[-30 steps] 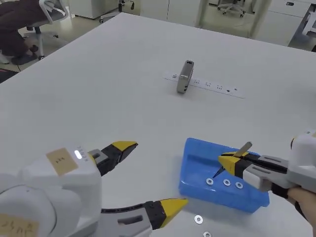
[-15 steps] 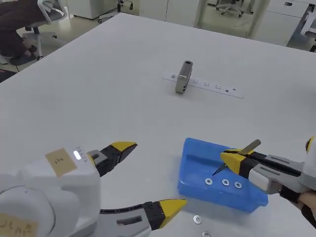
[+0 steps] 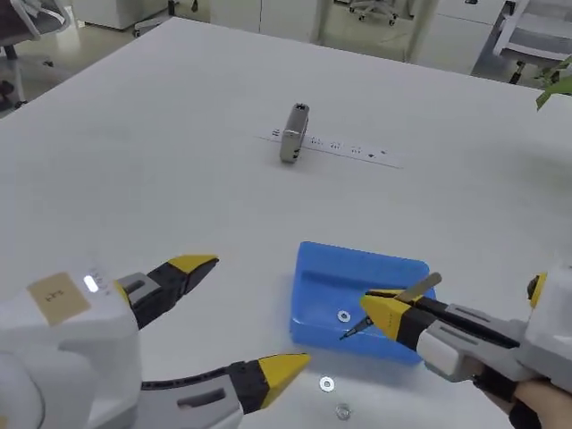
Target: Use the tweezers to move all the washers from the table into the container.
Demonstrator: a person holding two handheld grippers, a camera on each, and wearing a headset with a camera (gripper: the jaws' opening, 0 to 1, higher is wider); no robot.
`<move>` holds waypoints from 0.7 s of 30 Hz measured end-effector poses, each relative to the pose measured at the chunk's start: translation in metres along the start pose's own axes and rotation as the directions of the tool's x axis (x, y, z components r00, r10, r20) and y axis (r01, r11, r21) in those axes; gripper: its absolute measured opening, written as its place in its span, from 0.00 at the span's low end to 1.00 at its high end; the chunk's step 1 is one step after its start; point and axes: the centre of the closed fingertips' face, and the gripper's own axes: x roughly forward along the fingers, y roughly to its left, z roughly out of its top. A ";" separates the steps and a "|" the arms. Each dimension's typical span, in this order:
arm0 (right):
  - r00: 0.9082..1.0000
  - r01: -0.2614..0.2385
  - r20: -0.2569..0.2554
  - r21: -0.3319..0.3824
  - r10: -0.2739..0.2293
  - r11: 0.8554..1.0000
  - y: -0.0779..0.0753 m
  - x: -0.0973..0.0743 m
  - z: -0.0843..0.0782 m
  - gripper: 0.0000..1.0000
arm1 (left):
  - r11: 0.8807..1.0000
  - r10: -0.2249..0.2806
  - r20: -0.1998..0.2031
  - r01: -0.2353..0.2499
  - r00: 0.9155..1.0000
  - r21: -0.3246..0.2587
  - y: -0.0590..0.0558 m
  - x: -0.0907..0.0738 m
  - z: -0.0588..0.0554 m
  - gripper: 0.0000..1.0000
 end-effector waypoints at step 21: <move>0.980 0.033 -0.190 -0.139 -0.059 0.990 0.006 0.000 -0.064 0.04 | 1.000 -0.020 0.023 0.020 1.000 -0.014 -0.004 -0.001 0.004 0.71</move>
